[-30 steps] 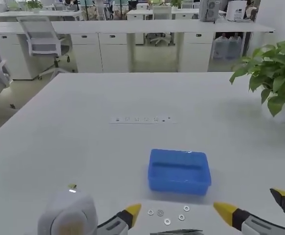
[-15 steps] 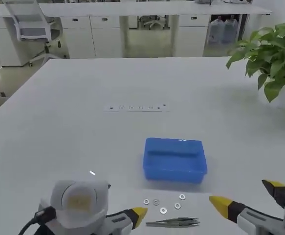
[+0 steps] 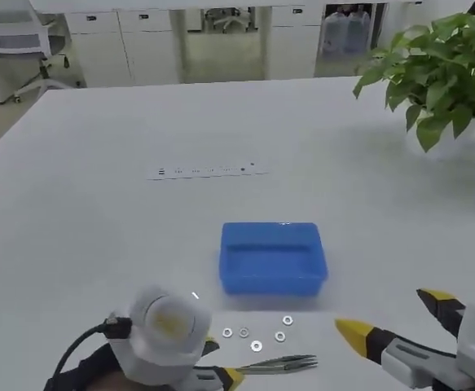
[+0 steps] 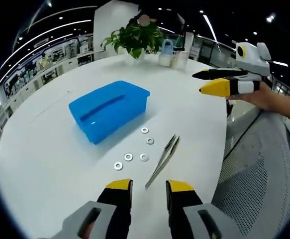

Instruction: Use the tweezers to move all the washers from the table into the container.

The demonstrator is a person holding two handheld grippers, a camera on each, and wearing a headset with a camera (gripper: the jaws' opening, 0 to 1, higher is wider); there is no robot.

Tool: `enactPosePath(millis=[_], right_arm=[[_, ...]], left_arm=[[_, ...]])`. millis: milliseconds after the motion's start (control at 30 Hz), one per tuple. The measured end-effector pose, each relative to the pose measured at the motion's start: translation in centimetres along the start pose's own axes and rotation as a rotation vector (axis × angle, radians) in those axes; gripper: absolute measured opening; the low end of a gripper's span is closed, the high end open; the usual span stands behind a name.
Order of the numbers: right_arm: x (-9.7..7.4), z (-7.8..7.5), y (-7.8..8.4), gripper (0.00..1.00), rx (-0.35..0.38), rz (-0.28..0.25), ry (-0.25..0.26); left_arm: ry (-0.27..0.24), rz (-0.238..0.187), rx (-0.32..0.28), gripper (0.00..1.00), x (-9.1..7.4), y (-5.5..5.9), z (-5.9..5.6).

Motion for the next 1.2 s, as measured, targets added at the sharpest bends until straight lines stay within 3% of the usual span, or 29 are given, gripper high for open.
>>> enactPosePath(millis=[133, 233, 500, 667, 967, 1100, 1133, 1200], right_arm=[[0.0, 0.1, 0.1, 0.75, 0.009, 0.007, -0.006], [0.0, 0.1, 0.1, 0.73, 0.014, 0.007, -0.009], [0.1, 0.2, 0.5, 0.67, 0.033, 0.028, -0.021], [0.2, 0.8, 0.8, 0.62, 0.023, 0.051, -0.044], [0.1, 2.8, 1.9, 0.31, 0.018, 0.144, -0.148], [0.2, 4.6, 2.1, 0.22, -0.084, 0.17, -0.22], [0.2, 6.0, 2.2, 0.21, -0.109, 0.184, -0.274], [0.5, 8.0, 2.2, 0.2, -0.192, 0.203, -0.329]], left_arm=[[0.02, 0.031, 0.019, 0.2, 1.1, 0.5, 0.1], [0.045, 0.061, 0.044, 0.11, 1.6, 0.9, -0.1], [0.062, 0.085, 0.113, 0.0, 2.4, 1.2, -0.1], [0.088, 0.092, 0.185, 0.0, 2.1, 1.1, -0.5], [0.103, -0.001, 0.227, 0.0, -0.7, -2.2, -1.7], [0.098, -0.036, 0.282, 0.0, -1.8, -3.7, -2.2], [0.101, -0.051, 0.313, 0.0, -2.2, -4.2, -2.4], [0.11, -0.069, 0.345, 0.0, -2.8, -4.9, -2.9]])
Point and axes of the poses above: the centre of the closed fingertips' face, and the gripper's own axes: x roughly forward along the fingers, z roughly to its left, y roughly out of its underside, the point moved 2 cm from there along -x, roughly backward along the fingers, and after that the axes turned 3 degrees about -z, right-handed, at the moved point
